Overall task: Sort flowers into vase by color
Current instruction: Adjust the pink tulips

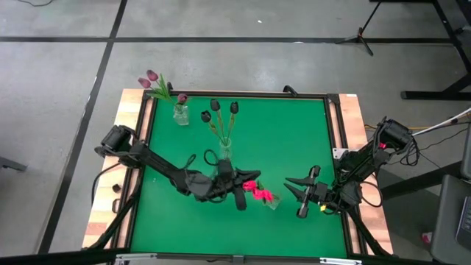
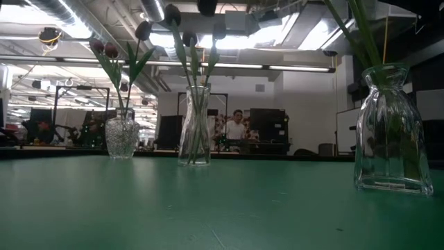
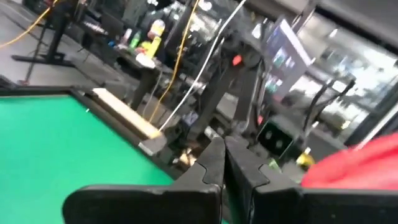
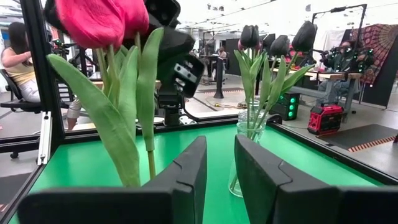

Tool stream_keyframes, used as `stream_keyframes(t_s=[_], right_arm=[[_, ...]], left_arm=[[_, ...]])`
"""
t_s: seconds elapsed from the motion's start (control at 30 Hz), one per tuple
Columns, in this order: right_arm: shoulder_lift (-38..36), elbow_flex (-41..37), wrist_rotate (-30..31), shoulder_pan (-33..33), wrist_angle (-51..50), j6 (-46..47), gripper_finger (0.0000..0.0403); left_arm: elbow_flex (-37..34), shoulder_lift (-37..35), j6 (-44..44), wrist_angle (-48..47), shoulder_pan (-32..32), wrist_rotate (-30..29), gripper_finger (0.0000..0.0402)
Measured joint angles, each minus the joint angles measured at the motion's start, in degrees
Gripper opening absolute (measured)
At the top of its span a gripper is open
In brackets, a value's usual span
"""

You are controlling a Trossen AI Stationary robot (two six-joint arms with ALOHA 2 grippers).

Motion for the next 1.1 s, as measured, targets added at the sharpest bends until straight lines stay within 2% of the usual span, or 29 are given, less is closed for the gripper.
stream_keyframes(t_s=[0.13, 0.33, 0.77, 0.93, 1.1], right_arm=[[0.00, 0.00, -0.06, 0.00, 0.01, 0.00, 0.0083], [0.00, 0.00, -0.13, 0.00, 0.00, 0.68, 0.0083], [-0.17, 0.00, 0.13, 0.00, 0.09, 0.26, 0.0083], [-1.43, 1.41, 0.28, 0.00, 0.15, -2.88, 0.0083], [-1.84, 5.78, 0.33, 0.00, 0.14, -11.93, 0.0083]], left_arm=[[5.25, 1.85, -0.32, -6.74, 0.06, -2.50, 0.0000], [8.99, 5.20, -1.46, -7.79, 1.73, -2.28, 0.0000], [11.48, 8.45, -6.09, -10.64, 4.87, 3.73, 0.0000], [11.48, 8.45, -7.26, -12.16, 5.74, 6.53, 0.0000], [11.48, 8.45, -7.87, -12.57, 6.67, 7.45, 0.0000]])
